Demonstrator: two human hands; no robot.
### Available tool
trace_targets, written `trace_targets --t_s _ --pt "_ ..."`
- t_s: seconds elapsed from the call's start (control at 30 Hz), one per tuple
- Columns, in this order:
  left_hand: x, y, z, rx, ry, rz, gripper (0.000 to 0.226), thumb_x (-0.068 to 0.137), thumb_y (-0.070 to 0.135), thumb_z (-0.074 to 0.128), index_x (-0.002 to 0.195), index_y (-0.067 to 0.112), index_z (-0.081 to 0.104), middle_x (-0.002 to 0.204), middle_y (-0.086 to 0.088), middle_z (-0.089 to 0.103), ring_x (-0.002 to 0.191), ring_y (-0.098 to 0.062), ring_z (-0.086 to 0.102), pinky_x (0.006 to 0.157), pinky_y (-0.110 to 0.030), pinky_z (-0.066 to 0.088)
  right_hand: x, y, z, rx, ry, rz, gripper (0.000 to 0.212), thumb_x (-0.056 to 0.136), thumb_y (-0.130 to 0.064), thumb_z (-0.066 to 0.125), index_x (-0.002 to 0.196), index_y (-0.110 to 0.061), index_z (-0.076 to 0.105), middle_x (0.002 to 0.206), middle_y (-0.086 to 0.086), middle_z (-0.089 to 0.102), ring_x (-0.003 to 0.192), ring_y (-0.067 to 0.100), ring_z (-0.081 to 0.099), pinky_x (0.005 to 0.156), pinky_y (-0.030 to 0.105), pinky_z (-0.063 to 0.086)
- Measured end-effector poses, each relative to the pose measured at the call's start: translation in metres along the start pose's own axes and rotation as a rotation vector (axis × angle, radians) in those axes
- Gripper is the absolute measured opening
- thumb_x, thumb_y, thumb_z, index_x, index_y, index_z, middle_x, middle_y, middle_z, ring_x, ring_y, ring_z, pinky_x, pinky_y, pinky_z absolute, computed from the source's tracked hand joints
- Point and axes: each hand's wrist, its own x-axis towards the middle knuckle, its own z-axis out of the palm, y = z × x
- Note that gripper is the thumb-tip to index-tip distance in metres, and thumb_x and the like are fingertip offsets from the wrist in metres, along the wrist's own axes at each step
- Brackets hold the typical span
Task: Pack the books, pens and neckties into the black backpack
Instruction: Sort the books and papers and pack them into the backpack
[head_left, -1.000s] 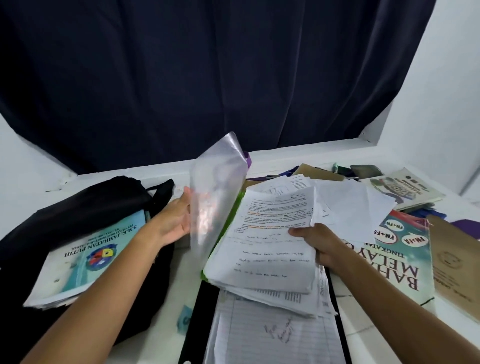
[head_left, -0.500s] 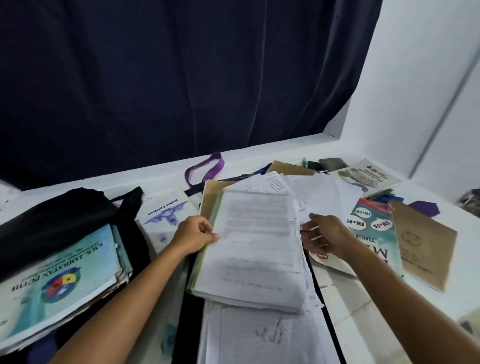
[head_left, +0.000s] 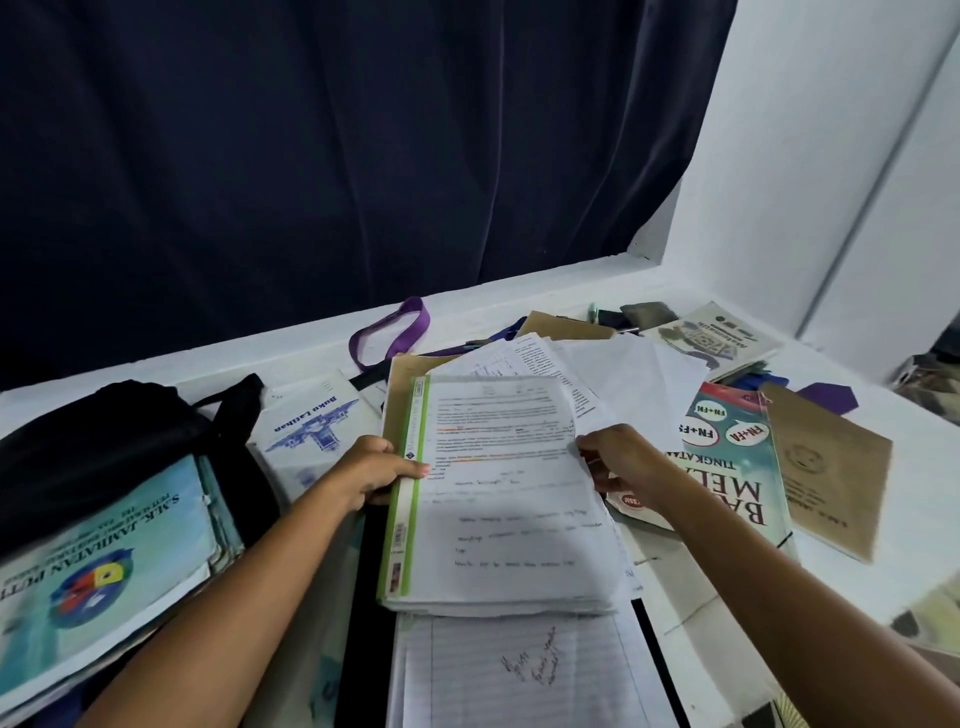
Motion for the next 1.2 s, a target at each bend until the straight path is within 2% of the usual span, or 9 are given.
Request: trace_targets --t_s 0.17,0.3,0.43,0.63,0.8,0.93,1.0,1.1,1.2 --pt "-0.002 0.003 0.001 -0.013 -0.011 -0.011 0.025 0.079 0.006 0.078 0.077 0.01 0.054 0.078 -0.004 0.072 0.067 -0.015 0.068 0.05 -0.025 0.051 0.002 0.0 0.0 0.015 0.148 -0.019 0.012 0.086 0.0 0.05 0.076 -0.006 0.052 0.074 0.015 0.047 0.065 0.024 0.042 0.064 0.035 0.035" --pt "-0.004 0.003 0.001 -0.007 -0.002 -0.003 0.026 0.079 0.006 0.079 0.078 0.009 0.053 0.079 -0.006 0.072 0.064 -0.014 0.067 0.045 -0.022 0.051 -0.007 0.0 0.018 0.0 0.107 -0.093 0.03 0.088 -0.003 0.048 0.06 -0.014 0.048 0.059 0.002 0.048 0.056 0.02 0.04 0.056 0.027 0.033" --pt "-0.006 0.003 -0.001 -0.013 -0.011 -0.002 0.025 0.079 0.007 0.079 0.079 0.009 0.054 0.082 -0.006 0.073 0.067 -0.015 0.069 0.047 -0.023 0.052 -0.003 -0.009 0.004 0.131 0.08 -0.038 0.012 0.09 0.003 0.047 0.083 0.001 0.056 0.076 0.017 0.055 0.06 0.025 0.052 0.057 0.029 0.051" --pt "-0.005 0.003 0.0 0.005 -0.004 0.015 0.028 0.076 0.007 0.082 0.077 0.008 0.053 0.083 -0.007 0.073 0.066 -0.015 0.069 0.049 -0.024 0.052 -0.002 -0.007 0.005 -0.012 0.056 0.005 0.012 0.092 -0.001 0.047 0.092 0.004 0.058 0.08 0.019 0.058 0.062 0.029 0.059 0.052 0.03 0.056" --pt "-0.004 0.003 0.0 -0.01 -0.016 0.007 0.029 0.075 0.007 0.082 0.076 0.008 0.054 0.074 -0.003 0.073 0.063 -0.014 0.069 0.047 -0.023 0.052 -0.002 -0.006 -0.01 0.129 0.004 0.042 0.012 0.092 -0.003 0.049 0.096 0.006 0.056 0.078 0.021 0.059 0.059 0.031 0.059 0.057 0.035 0.057" --pt "-0.002 0.002 0.0 -0.001 -0.008 0.005 0.03 0.073 0.009 0.084 0.078 0.008 0.055 0.078 -0.006 0.073 0.063 -0.016 0.068 0.047 -0.024 0.052 -0.006 0.001 0.0 0.132 -0.03 0.037 0.011 0.092 -0.003 0.05 0.094 0.006 0.057 0.067 0.018 0.059 0.05 0.029 0.057 0.057 0.037 0.057" --pt "-0.001 0.002 -0.001 -0.005 -0.014 0.004 0.03 0.072 0.01 0.085 0.078 0.008 0.055 0.08 -0.007 0.073 0.066 -0.017 0.069 0.049 -0.025 0.053 -0.003 0.002 -0.005 0.162 -0.008 0.034 0.013 0.092 -0.003 0.049 0.094 0.006 0.058 0.069 0.02 0.061 0.054 0.031 0.059 0.06 0.038 0.058" --pt "0.0 0.001 -0.001 -0.013 -0.019 0.005 0.03 0.072 0.01 0.084 0.078 0.008 0.055 0.081 -0.007 0.073 0.069 -0.018 0.069 0.052 -0.027 0.054 0.005 0.0 -0.006 0.128 0.111 -0.02 0.013 0.089 -0.005 0.048 0.087 0.001 0.059 0.075 0.019 0.057 0.066 0.029 0.053 0.064 0.034 0.051" --pt "0.0 0.0 -0.001 -0.004 -0.021 0.01 0.03 0.072 0.011 0.085 0.08 0.008 0.056 0.083 -0.007 0.074 0.069 -0.017 0.07 0.052 -0.026 0.054 0.005 0.005 0.008 0.06 0.126 -0.052 0.011 0.075 -0.016 0.05 0.08 -0.008 0.055 0.07 0.012 0.05 0.066 0.024 0.045 0.065 0.035 0.037"
